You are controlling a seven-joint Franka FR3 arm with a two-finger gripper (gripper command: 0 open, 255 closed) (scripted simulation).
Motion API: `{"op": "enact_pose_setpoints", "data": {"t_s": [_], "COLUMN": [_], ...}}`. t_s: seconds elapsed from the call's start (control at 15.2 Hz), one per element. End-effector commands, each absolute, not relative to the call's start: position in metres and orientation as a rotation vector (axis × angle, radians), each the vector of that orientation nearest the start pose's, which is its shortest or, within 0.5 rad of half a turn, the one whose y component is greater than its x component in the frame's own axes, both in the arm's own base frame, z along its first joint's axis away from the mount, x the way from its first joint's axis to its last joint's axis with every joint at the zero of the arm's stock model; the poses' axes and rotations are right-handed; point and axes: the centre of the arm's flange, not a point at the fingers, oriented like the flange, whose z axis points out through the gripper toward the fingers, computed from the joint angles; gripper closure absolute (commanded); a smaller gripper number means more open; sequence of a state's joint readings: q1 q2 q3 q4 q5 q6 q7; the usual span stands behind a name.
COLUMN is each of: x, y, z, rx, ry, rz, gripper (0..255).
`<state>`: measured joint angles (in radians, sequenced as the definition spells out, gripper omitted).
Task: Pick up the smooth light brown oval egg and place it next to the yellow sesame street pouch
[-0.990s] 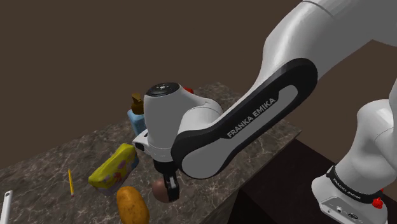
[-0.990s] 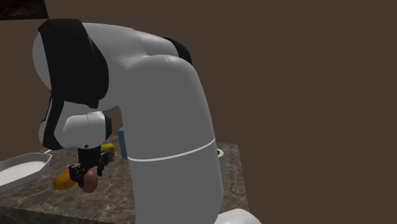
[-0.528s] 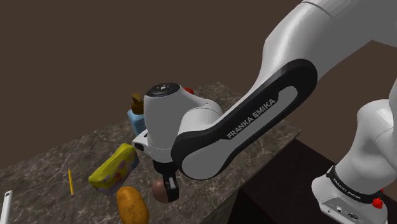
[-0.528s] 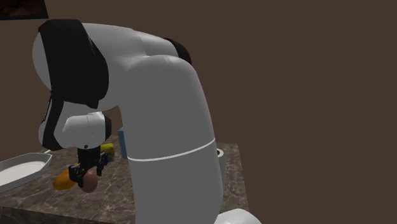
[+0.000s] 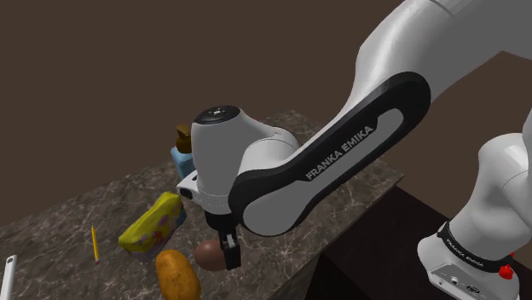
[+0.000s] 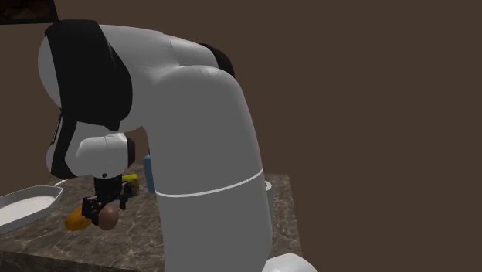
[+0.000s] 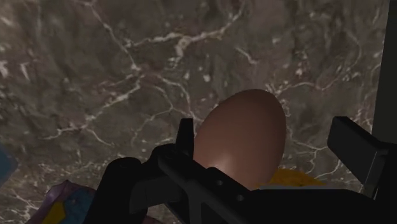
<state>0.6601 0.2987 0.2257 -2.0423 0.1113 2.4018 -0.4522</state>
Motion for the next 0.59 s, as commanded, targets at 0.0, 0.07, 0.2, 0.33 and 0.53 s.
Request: {"op": "enact_pose_setpoints", "data": {"t_s": [0.0, 0.07, 0.2, 0.33, 0.53], "x": [0.384, 0.384, 0.384, 0.384, 0.384], "y": [0.456, 0.455, 0.455, 0.455, 0.455], "z": [0.332, 0.342, 0.342, 0.342, 0.342], "rx": [-2.425, -2.425, -2.425, -2.425, -2.425], "ry": [-1.743, -1.743, -1.743, -1.743, -1.743], "rz": [-0.05, -0.05, -0.05, -0.05, -0.05], "gripper": [0, 0, 0, 0, 0]}}
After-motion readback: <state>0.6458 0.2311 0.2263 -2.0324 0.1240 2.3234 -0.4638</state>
